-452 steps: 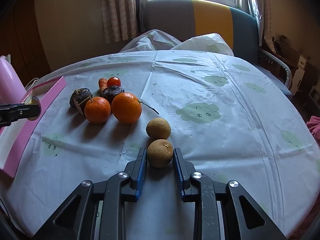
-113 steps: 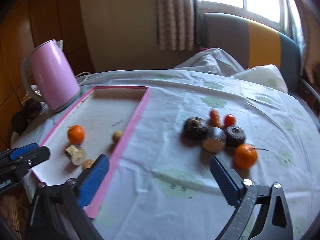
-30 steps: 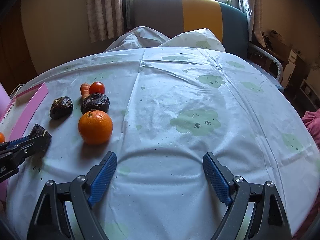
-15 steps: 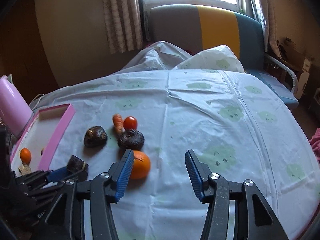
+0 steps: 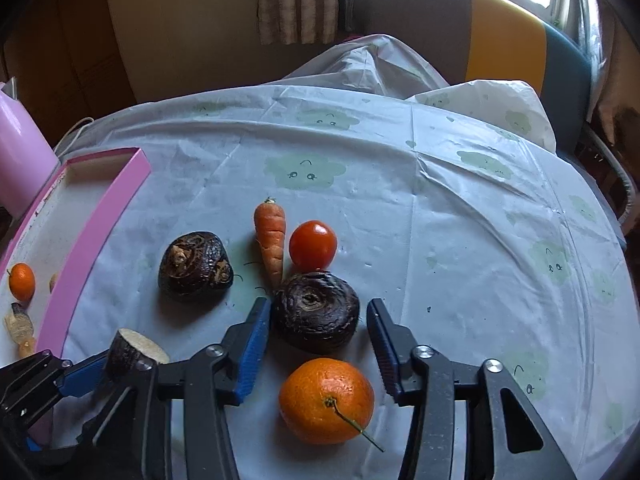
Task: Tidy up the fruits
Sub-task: 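Lift the dark cut root with the left gripper while the right gripper grasps the dark round root, then carry the dark cut root into the pink tray and open the left gripper, then carry the dark round root into the tray and open the right gripper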
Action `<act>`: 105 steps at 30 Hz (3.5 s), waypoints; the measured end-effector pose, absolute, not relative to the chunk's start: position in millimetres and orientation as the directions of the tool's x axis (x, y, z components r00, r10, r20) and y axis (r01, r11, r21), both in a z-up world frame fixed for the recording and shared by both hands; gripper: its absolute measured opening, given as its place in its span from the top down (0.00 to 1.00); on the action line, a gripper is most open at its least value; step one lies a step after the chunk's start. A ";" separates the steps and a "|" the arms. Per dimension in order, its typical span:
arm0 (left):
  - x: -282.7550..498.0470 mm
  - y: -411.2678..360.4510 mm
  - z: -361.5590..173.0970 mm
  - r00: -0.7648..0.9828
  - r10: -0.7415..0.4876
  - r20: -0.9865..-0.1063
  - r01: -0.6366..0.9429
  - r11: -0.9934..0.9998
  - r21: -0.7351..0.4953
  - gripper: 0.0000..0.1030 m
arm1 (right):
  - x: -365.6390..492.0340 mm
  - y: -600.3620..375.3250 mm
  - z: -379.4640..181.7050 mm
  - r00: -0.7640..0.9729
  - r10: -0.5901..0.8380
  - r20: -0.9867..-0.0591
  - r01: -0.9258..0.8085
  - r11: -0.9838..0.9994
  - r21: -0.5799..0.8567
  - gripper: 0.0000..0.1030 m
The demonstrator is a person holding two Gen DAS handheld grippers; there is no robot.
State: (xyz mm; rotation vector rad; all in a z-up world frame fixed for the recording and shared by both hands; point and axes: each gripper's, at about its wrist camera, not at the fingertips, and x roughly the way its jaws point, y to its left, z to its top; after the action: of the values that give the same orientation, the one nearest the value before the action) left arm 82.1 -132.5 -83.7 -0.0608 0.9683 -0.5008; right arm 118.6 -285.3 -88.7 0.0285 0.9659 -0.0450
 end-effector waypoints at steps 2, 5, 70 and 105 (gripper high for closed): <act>82.1 -132.9 -83.4 0.463 -0.431 -0.774 0.380 0.886 -0.266 0.65 | 116.8 -282.9 -89.5 0.572 -0.037 -0.819 0.045 0.999 -0.014 0.56; 80.7 -134.5 -80.1 0.464 -0.413 -0.784 0.379 0.892 -0.245 0.65 | 117.0 -282.9 -93.4 0.563 -0.032 -0.826 0.033 0.999 -0.016 0.56; 51.2 40.6 -23.1 0.600 -0.127 -0.790 0.013 0.989 -0.149 0.64 | 70.4 -227.8 -46.1 0.677 0.027 -0.735 -0.026 1.000 0.013 0.57; 37.5 89.0 -29.4 0.614 -0.072 -0.786 -0.094 0.982 -0.164 0.64 | 81.9 -63.6 -68.7 0.525 0.277 -0.805 -0.413 0.910 0.044 0.44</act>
State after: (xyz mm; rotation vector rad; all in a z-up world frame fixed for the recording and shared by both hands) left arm 37.5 89.0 -29.4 -0.1964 0.9117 0.0127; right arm 81.9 -63.6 -68.7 -0.1599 0.9307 0.4149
